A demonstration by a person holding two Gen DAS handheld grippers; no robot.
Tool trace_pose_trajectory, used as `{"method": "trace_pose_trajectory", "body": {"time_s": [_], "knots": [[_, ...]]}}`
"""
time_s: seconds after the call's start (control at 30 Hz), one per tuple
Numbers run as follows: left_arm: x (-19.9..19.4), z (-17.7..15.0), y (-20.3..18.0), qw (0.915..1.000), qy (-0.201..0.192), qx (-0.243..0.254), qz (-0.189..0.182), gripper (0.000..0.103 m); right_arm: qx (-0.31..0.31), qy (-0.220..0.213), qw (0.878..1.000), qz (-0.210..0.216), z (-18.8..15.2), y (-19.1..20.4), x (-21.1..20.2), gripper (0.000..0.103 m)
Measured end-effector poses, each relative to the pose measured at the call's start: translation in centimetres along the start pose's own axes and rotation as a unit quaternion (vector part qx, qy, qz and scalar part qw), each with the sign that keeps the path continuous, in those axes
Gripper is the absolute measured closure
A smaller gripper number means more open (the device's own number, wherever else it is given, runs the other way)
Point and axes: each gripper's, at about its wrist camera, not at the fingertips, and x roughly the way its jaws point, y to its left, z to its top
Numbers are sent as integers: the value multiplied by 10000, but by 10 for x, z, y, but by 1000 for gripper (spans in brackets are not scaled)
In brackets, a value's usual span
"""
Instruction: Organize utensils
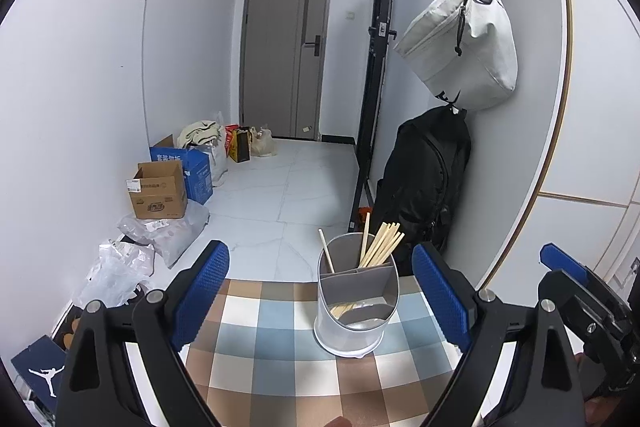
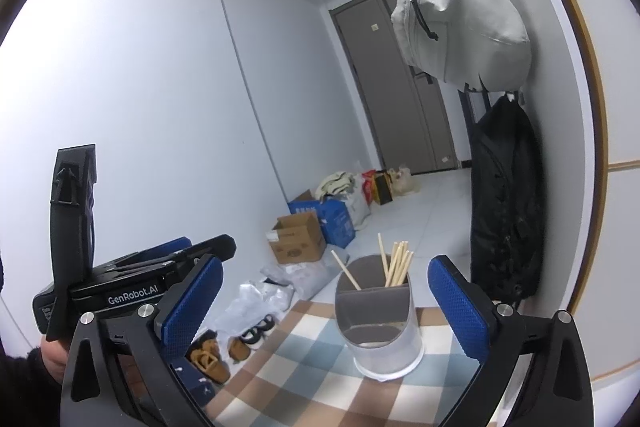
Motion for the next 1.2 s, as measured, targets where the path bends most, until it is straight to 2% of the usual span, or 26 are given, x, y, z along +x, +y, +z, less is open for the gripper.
{"method": "trace_pose_trajectory", "body": {"time_s": [0.47,1.2], "knots": [[-3,-5,4,9998,12,-165,89,13,-50,2,9999,-91,-6,0,-6,0],[-5,-7,1,9999,43,42,-125,13,-18,19,9999,-138,-6,-1,-3,0]]}}
